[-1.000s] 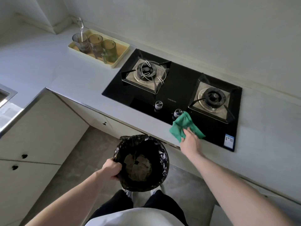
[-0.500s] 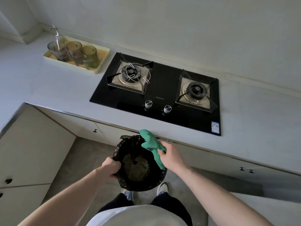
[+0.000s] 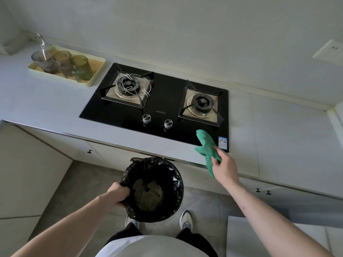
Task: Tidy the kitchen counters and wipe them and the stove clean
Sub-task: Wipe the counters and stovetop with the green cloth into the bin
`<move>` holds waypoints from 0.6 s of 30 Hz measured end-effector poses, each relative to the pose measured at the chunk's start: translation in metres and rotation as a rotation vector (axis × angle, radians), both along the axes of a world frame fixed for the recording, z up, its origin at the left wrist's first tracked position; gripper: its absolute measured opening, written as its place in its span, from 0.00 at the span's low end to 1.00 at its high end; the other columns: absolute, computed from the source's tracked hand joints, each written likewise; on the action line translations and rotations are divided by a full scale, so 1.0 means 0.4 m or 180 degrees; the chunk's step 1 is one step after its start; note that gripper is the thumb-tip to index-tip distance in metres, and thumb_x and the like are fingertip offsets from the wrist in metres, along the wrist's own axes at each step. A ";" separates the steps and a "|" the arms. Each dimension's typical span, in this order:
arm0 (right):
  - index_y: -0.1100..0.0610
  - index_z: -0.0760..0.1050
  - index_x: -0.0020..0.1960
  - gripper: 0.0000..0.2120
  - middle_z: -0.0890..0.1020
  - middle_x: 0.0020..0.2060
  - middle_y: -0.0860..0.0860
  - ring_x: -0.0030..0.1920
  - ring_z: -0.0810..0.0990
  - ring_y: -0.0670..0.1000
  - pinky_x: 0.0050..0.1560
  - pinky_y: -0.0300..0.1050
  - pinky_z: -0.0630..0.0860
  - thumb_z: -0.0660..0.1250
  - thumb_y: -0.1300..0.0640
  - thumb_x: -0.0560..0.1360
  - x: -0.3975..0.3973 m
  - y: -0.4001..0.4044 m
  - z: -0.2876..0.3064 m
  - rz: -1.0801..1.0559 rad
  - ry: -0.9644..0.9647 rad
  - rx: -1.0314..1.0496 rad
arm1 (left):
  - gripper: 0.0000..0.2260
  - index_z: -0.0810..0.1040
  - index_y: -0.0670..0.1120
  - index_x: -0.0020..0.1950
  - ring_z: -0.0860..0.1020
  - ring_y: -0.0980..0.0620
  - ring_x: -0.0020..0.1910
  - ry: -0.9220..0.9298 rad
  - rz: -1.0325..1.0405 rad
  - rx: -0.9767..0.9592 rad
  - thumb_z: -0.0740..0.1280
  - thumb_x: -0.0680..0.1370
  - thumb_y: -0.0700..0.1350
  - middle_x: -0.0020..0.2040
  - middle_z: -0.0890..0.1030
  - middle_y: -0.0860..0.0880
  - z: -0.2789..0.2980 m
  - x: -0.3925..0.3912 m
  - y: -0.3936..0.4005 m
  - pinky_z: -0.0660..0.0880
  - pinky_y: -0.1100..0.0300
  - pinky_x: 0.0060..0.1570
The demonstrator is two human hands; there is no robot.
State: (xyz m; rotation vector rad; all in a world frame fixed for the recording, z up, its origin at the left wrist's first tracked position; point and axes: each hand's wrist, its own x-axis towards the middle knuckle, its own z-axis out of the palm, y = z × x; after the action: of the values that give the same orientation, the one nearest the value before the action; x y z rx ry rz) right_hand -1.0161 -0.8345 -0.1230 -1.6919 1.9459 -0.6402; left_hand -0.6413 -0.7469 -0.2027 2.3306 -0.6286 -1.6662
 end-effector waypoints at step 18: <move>0.54 0.72 0.75 0.29 0.68 0.77 0.51 0.77 0.66 0.54 0.77 0.49 0.64 0.63 0.71 0.76 -0.160 -0.247 -0.144 0.1282 0.0590 0.0556 | 0.13 0.81 0.40 0.50 0.86 0.38 0.34 -0.0027 0.0758 0.0053 0.63 0.71 0.30 0.41 0.86 0.37 0.027 -0.391 0.064 0.84 0.44 0.34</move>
State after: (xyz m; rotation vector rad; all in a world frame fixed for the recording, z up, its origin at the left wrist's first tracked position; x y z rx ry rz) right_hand -1.0802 -0.9331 -0.1806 -2.0050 1.6449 -0.1651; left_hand -0.7978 -0.7212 -0.1919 2.3194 -0.3238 -1.5604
